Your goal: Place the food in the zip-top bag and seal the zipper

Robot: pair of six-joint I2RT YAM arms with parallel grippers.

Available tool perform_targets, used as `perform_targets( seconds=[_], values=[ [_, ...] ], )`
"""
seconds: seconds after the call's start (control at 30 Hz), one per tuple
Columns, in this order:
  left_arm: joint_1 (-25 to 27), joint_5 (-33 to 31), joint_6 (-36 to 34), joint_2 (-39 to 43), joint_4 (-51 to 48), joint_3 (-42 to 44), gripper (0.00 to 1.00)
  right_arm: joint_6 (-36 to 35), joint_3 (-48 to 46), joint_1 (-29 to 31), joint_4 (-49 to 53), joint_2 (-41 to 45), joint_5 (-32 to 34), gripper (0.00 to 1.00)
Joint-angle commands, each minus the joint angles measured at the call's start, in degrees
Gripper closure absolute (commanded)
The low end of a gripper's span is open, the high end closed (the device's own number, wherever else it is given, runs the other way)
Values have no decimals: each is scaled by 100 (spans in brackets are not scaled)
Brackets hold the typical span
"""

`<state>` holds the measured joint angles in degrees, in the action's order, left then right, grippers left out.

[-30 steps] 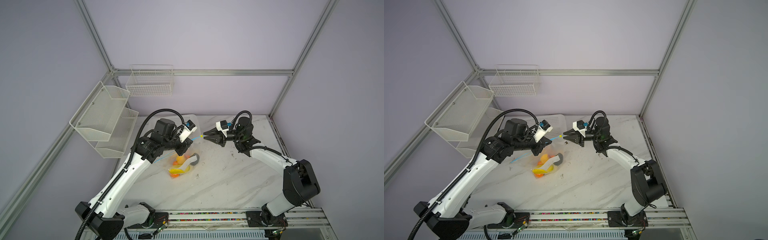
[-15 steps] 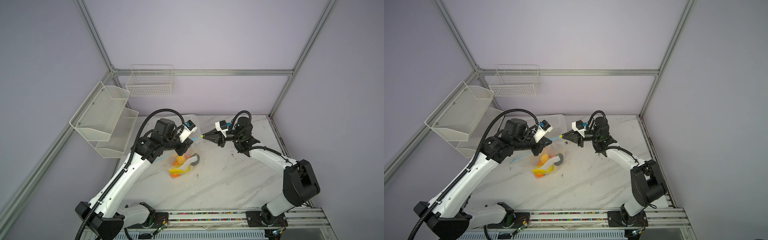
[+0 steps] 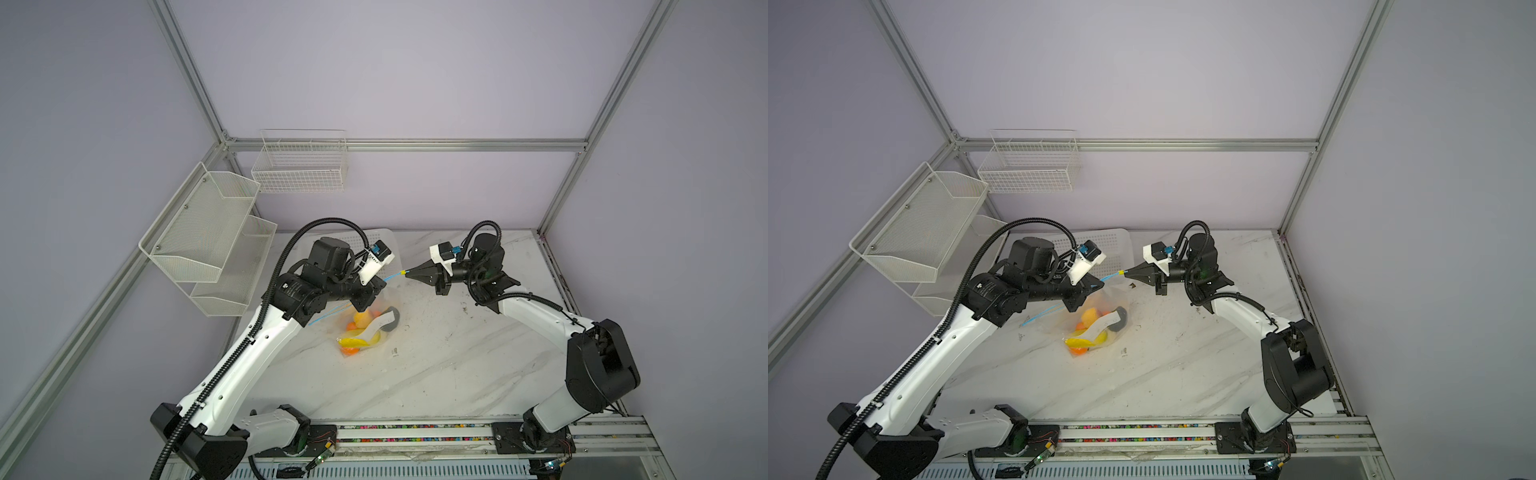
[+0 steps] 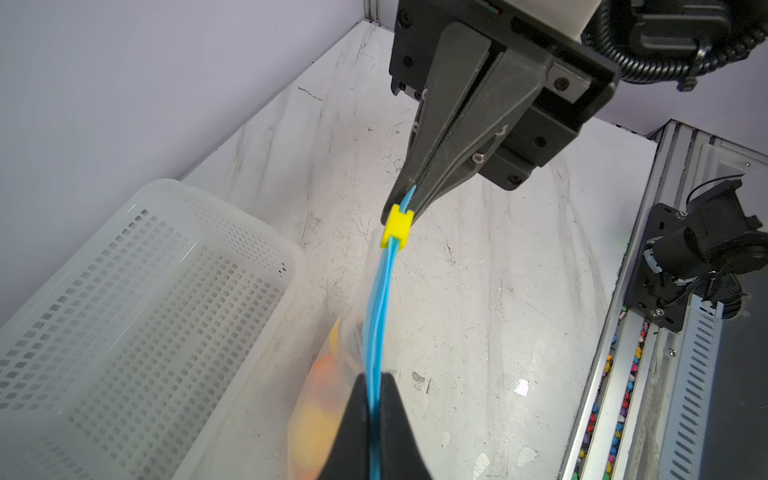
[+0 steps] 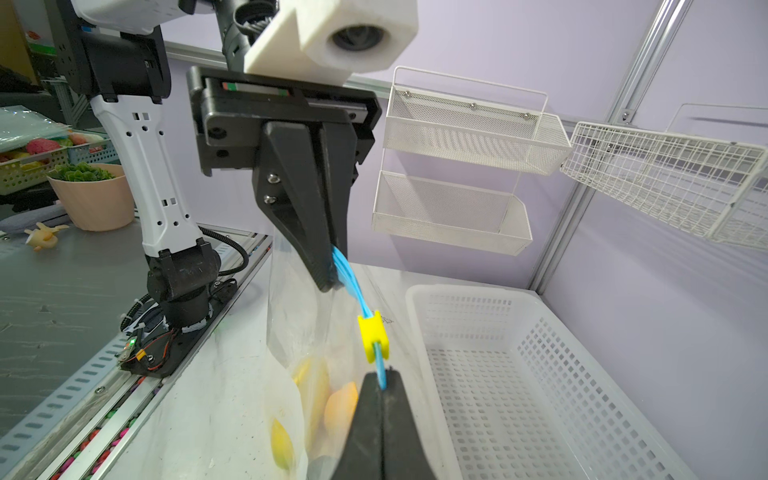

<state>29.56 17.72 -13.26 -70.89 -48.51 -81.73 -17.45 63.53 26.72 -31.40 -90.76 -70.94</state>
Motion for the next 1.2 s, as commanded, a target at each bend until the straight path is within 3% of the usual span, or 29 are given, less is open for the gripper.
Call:
perform_targets(
  seconds=[0.0, 0.13, 0.27, 0.7, 1.17],
  values=[
    [4, 146, 35, -52, 229, 71, 59, -165, 160, 27, 166, 155, -89, 100],
    [12, 580, -100, -101, 226, -104, 41, -179, 219, 26, 334, 155, -54, 100],
    [39, 932, -195, -231, 324, -407, 38, -135, 256, 27, 393, 148, -69, 100],
    [37, 1096, -214, 30, 1898, 369, 55, -74, 311, 17, 398, 79, -65, 100],
    [32, 1217, -235, -363, 1881, 304, 59, -2, 352, 17, 406, 89, -78, 100]
  ],
)
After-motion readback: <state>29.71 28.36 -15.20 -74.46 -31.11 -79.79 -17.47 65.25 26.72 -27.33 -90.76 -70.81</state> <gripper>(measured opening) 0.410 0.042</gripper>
